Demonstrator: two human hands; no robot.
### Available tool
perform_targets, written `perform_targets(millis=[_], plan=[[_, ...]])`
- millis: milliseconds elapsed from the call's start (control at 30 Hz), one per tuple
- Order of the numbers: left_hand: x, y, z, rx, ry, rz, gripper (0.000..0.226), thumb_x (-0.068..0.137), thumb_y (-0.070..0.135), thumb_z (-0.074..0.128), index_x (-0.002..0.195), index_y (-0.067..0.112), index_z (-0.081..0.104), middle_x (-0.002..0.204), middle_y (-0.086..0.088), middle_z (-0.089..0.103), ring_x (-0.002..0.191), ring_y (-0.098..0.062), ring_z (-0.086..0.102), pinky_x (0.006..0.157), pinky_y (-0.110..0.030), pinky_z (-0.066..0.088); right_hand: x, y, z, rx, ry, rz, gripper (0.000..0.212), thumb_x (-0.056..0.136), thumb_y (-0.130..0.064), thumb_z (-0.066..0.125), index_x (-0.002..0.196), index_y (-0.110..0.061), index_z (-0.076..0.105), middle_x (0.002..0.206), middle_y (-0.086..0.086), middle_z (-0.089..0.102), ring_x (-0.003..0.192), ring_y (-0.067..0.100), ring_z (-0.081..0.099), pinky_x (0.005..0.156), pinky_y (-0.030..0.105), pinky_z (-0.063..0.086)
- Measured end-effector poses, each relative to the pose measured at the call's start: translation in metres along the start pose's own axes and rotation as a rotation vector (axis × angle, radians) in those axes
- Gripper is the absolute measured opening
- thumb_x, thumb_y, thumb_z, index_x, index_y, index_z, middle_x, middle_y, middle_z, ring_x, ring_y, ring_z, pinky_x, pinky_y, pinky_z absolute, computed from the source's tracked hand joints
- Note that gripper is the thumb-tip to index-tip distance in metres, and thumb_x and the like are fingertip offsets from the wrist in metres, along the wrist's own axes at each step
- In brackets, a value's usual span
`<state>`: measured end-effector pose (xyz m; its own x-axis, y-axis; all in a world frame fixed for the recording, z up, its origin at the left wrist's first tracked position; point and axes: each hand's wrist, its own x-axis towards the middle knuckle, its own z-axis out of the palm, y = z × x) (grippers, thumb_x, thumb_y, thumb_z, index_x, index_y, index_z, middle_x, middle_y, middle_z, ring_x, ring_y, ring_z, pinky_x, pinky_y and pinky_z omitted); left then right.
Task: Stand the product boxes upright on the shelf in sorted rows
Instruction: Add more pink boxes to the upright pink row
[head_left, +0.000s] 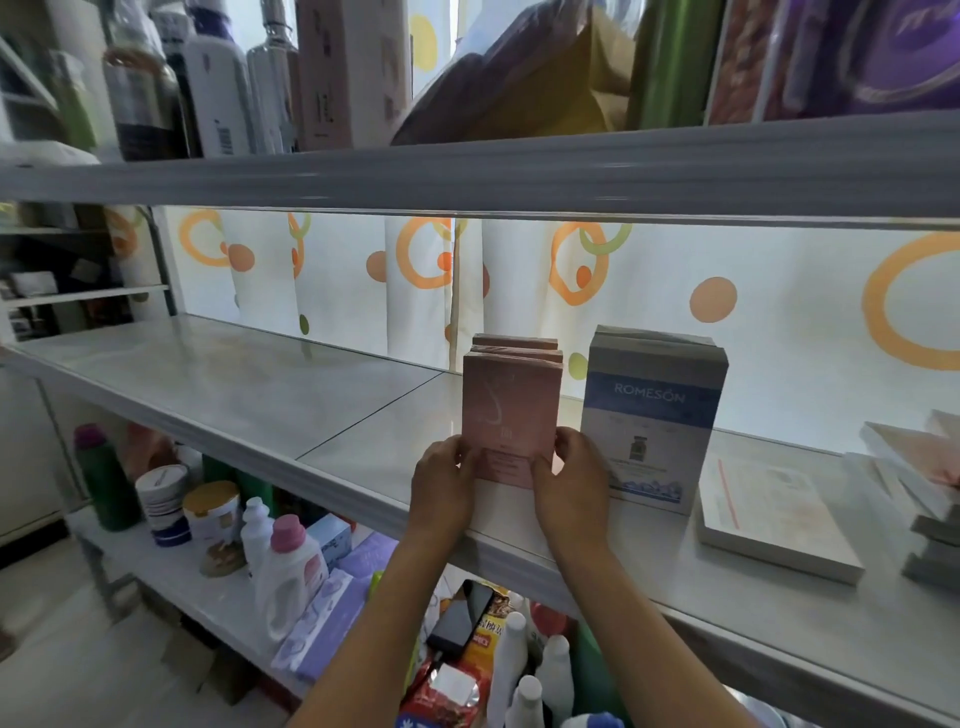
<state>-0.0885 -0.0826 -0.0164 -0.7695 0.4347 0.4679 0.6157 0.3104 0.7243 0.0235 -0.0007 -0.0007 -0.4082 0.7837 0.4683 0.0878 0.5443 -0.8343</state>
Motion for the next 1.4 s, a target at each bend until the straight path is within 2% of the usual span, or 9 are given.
perform_targets(millis=[67,267,467,600,767,867,1033,1167,1400], plan=[[-0.001,0.001,0.000,-0.003,0.013,-0.007,0.030,0.101,0.033,0.047,0.117,0.014,0.064,0.114,-0.004,0.066,0.099,-0.019,0.062,0.081,-0.020,0.040,-0.002,-0.001,-0.001,0.002,-0.008,0.009,0.021,0.096,-0.021,0.057,0.117,-0.022,0.061,0.104,-0.013,0.061,0.092,0.005,0.057,0.072,0.010,0.039],[-0.002,-0.001,0.003,0.022,0.031,-0.015,0.028,0.102,0.032,0.045,0.116,0.016,0.064,0.115,-0.005,0.066,0.098,-0.020,0.063,0.082,-0.021,0.040,-0.005,-0.001,-0.002,0.003,0.001,0.029,0.023,0.099,-0.030,0.053,0.117,-0.021,0.064,0.107,-0.009,0.066,0.095,0.007,0.061,0.081,0.023,0.048],[-0.004,0.001,0.002,0.086,0.057,-0.004,0.031,0.102,0.034,0.042,0.119,0.017,0.063,0.116,-0.005,0.065,0.099,-0.021,0.063,0.082,-0.021,0.040,-0.007,-0.005,-0.006,-0.002,0.004,0.036,0.009,0.099,-0.029,0.053,0.104,-0.024,0.059,0.092,-0.014,0.057,0.083,0.001,0.054,0.073,0.020,0.041],[-0.013,0.009,0.001,0.205,0.115,-0.006,0.021,0.100,0.020,0.049,0.112,0.011,0.063,0.108,-0.007,0.066,0.093,-0.022,0.065,0.081,-0.022,0.046,-0.007,-0.004,-0.006,-0.032,0.004,0.049,0.002,0.099,-0.030,0.053,0.097,-0.028,0.053,0.087,-0.013,0.057,0.080,0.003,0.055,0.073,0.023,0.046],[-0.042,0.017,-0.003,0.358,0.111,-0.017,0.017,0.093,0.014,0.060,0.107,0.006,0.066,0.103,-0.009,0.067,0.093,-0.021,0.062,0.083,-0.025,0.049,-0.007,0.000,-0.006,-0.151,-0.040,0.111,0.012,0.091,-0.027,0.059,0.091,-0.015,0.055,0.080,-0.006,0.058,0.075,0.015,0.060,0.062,0.025,0.047],[-0.066,0.013,-0.005,0.401,0.088,0.102,0.014,0.091,0.015,0.061,0.101,0.008,0.068,0.099,-0.009,0.070,0.092,-0.023,0.061,0.087,-0.032,0.048,-0.013,-0.004,-0.017,-0.250,-0.141,0.142,0.022,0.088,-0.027,0.062,0.104,-0.014,0.054,0.097,0.003,0.064,0.083,0.020,0.061,0.070,0.029,0.050],[-0.106,0.031,-0.005,0.447,-0.096,0.329,0.042,0.071,0.010,0.079,0.110,0.012,0.066,0.106,-0.006,0.070,0.097,-0.026,0.066,0.094,-0.041,0.052,-0.037,-0.008,-0.057,-0.422,-0.355,0.007,0.040,0.092,-0.017,0.055,0.132,-0.019,0.054,0.126,0.004,0.062,0.109,0.021,0.060,0.091,0.027,0.048],[-0.115,0.066,0.009,0.403,-0.120,0.442,0.057,0.051,0.008,0.090,0.103,0.014,0.068,0.095,-0.003,0.072,0.085,-0.023,0.068,0.083,-0.036,0.055,-0.047,-0.001,-0.110,-0.530,-0.292,-0.133,0.029,0.098,-0.016,0.048,0.122,-0.020,0.064,0.132,0.000,0.062,0.113,0.020,0.061,0.097,0.026,0.048],[-0.127,0.143,0.065,0.298,-0.227,0.545,0.056,0.086,0.020,0.070,0.138,0.016,0.049,0.137,-0.005,0.056,0.126,-0.019,0.052,0.110,-0.031,0.037,-0.038,0.025,-0.213,-0.731,-0.070,-0.376,0.021,0.084,-0.002,0.066,0.097,-0.014,0.077,0.105,0.003,0.075,0.092,0.024,0.071,0.089,0.033,0.054]])
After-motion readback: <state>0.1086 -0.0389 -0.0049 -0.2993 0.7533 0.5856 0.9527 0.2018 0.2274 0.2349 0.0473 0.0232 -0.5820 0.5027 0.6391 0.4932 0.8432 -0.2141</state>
